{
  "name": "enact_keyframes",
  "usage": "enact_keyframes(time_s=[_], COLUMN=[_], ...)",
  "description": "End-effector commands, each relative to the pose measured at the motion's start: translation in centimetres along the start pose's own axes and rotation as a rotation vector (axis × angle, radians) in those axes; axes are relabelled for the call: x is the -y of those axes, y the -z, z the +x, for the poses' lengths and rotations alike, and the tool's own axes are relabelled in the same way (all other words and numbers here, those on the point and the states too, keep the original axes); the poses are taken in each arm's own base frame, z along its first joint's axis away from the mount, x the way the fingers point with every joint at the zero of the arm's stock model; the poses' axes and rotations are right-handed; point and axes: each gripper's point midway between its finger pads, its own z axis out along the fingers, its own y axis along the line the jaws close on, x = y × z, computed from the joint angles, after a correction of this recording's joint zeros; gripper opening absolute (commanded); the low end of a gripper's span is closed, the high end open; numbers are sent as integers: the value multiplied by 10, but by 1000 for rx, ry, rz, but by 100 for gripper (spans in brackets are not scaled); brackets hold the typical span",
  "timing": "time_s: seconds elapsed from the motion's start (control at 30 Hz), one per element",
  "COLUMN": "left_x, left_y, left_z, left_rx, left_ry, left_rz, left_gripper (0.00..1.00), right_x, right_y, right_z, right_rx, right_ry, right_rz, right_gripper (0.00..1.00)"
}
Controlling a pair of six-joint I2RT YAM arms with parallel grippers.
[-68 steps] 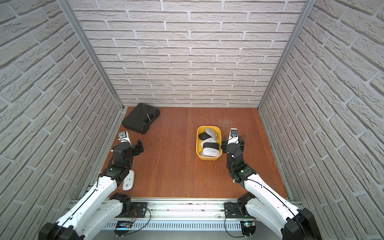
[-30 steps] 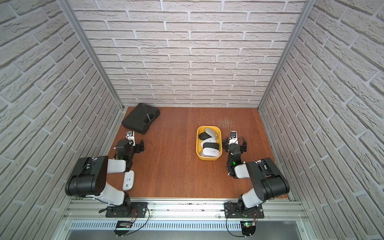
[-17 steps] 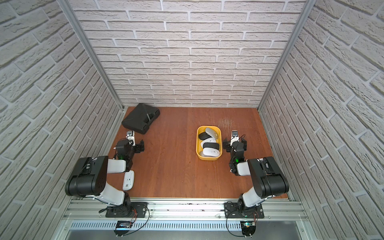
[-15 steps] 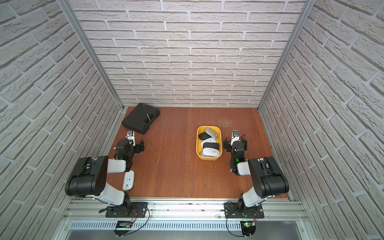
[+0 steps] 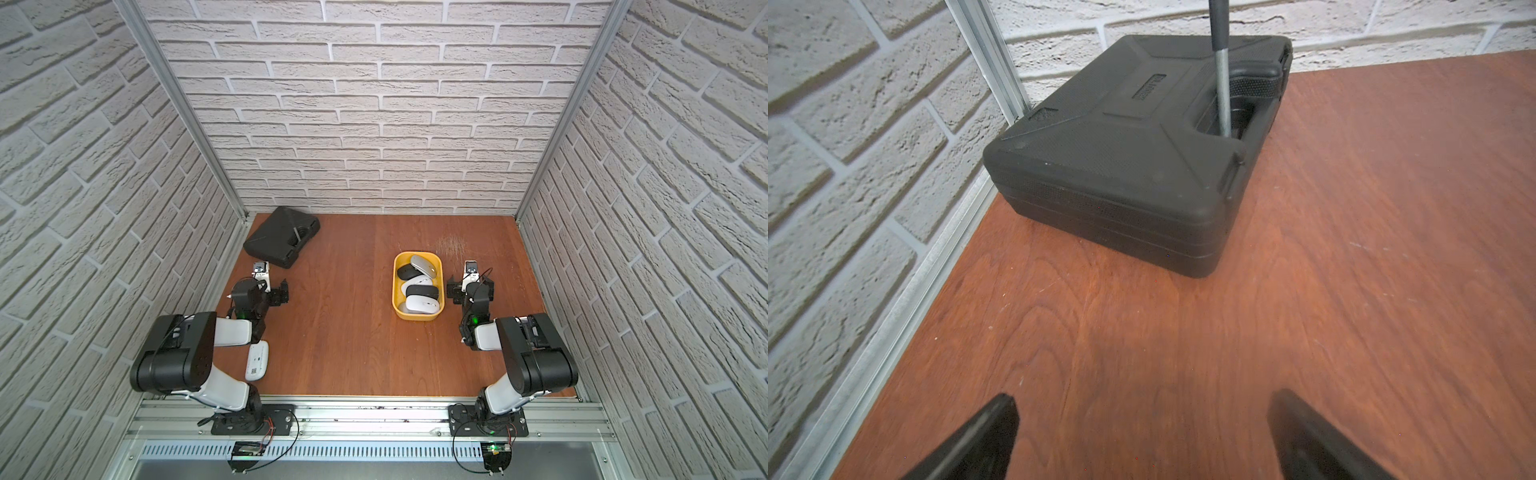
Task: Put the mouse in the storage box
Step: Reset both arms
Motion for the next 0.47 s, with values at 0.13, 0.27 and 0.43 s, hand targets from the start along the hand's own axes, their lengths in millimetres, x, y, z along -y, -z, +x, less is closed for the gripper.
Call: enact_keyframes(time_s=[0.13, 0.27, 0.43], left_x=[-1, -1, -1], left_y=[-1, -2, -1], left_z=[-16, -16, -15], left_rx=[54, 54, 54], left_ry=[-7, -7, -8], left_rz=[2, 0, 1], left_gripper=[98, 98, 98], right_x=[0, -1, 0], right_y=[-1, -3, -2], right_z=[-12, -12, -12], right_rx=[39, 31, 33], right_ry=[-19, -19, -27], right_rz=[-1, -8, -16], right_gripper=[99, 99, 99])
